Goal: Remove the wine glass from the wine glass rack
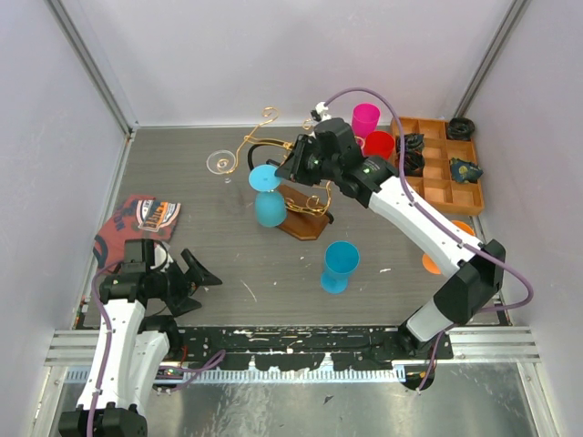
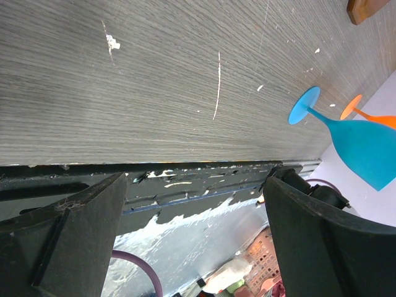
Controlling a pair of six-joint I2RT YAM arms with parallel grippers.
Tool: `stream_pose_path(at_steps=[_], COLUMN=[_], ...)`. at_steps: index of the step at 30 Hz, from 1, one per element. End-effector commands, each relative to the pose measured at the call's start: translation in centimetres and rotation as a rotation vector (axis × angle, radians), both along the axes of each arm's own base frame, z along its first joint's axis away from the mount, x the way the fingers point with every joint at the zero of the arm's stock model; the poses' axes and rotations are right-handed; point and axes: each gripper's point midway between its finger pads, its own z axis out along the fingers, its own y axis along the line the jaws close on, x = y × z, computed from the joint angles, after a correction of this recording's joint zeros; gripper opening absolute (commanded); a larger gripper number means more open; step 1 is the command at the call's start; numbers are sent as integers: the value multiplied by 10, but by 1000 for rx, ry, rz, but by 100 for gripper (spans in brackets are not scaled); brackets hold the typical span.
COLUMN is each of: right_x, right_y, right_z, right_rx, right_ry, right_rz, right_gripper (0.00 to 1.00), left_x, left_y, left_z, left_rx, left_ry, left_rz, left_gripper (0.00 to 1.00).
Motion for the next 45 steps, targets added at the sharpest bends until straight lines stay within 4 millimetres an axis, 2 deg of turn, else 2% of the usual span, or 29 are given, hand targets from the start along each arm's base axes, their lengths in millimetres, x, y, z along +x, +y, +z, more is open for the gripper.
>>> stream_pose_path(at_steps=[1,8,15,22,29,34,45], right_x=[-12,-16,-16,-8,0,0,-2], right_y=[0,7,20,0,-11,-6,8], right_z=[59,58,41,48,37,28,23], right_rx=[106,116,113,52,-19,-22,17], right_ry=[-137,-129,-89,-144,-135,-116,-91], right_rz=[41,85,125,38,-8,9,65], right_gripper=[23,23,24,26,36,36,36], left_x=[-3,-4,-5,-6,-6,-6,-6], left_y=[-2,-2,-2,-2,-2,-3,-3], left_z=[-4,-4,-5,-5,-5,-5,-5], left_rx=[-10,-10,-12,-14,-15,-16,-19], left_ry=[10,14,16,17,19,17,18], left_rz=[-8,-6,-9,-12,-13,-14,-16], left_gripper=[98,98,98,98,98,98,98])
